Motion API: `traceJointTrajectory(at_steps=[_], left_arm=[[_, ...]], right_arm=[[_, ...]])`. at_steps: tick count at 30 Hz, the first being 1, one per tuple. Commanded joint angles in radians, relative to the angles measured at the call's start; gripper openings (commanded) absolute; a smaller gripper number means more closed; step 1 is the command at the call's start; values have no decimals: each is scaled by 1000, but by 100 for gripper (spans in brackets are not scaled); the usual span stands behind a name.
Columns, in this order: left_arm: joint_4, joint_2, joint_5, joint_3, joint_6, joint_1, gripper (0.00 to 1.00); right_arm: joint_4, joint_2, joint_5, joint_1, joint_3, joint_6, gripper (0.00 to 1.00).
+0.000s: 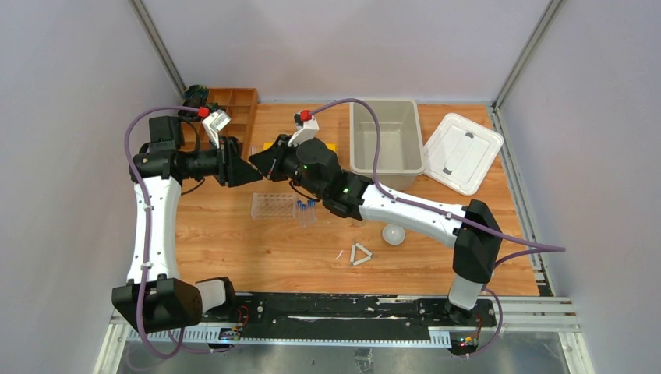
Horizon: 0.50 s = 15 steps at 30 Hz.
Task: Organize the chemistry lab equipment
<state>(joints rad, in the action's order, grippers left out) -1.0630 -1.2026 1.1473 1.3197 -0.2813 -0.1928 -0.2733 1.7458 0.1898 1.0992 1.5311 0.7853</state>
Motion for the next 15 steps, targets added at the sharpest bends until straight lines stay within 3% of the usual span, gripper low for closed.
traceJointTrajectory(at_steps=[1,4,10,15], left_arm=[[-6,-3,30,0,-3,6,30],[-6,-8,17,-3,-5,6,21],[-5,2,-3,-2,-20,6,15],[-5,26,-28,-11,-62,8,15]], right_arm=[[-70,-2,19,14,-14,10,0],[-75,-9,25,14,-23,2,1],[24,-19,39,-3,8,-19,41],[263,8,-46,-54,144,-33,47]])
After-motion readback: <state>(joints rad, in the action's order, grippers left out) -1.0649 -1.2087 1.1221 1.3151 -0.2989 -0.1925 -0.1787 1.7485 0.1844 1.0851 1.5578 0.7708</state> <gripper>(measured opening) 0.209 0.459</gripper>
